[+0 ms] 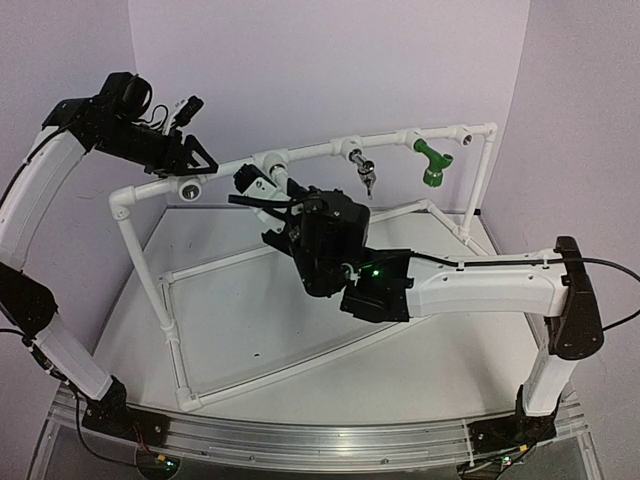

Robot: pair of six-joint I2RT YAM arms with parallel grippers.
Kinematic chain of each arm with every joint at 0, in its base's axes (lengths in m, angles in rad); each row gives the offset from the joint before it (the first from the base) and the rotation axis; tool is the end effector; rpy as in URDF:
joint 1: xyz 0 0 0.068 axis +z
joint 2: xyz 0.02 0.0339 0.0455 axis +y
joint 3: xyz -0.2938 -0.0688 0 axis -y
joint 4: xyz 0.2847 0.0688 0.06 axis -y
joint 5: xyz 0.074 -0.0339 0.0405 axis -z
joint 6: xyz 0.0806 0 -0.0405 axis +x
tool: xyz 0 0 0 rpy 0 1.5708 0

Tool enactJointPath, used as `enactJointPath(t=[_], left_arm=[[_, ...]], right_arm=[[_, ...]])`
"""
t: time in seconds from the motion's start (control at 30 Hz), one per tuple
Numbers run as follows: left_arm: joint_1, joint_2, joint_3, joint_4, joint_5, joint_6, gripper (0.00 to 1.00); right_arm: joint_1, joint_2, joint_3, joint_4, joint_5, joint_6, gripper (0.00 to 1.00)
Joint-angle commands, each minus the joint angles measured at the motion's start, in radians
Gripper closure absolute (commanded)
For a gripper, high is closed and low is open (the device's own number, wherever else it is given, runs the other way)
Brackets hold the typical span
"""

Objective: Install the water faucets

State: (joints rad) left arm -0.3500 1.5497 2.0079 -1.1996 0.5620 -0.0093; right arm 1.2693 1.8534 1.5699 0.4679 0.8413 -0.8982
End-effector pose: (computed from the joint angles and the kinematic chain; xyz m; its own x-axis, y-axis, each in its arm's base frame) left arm 0.3117 -0.1595 0.4909 -0.6405 0.2254 -0.7341 0.6534 0.6623 -0.3667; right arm 0.2111 0.4764 0.3970 0.3615 -0.5931 -0.7194 -0.2183 0.6963 -0.6838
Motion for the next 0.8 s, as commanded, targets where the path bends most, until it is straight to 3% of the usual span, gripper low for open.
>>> enactJointPath(t=[0.0,0.77], left_arm=[[-0.037,0.001,0.005,0.003,0.106,-0.073,0.56],[-0.037,-0.025,-0.052,0.045,0.119,-0.087,0.65]], right_arm=[[-0.028,-0.018,0.057,0.053,-0.066,0.113,1.00],[-0.056,-0.051,0.107,-0.074,-0.168,0.442,1.00]])
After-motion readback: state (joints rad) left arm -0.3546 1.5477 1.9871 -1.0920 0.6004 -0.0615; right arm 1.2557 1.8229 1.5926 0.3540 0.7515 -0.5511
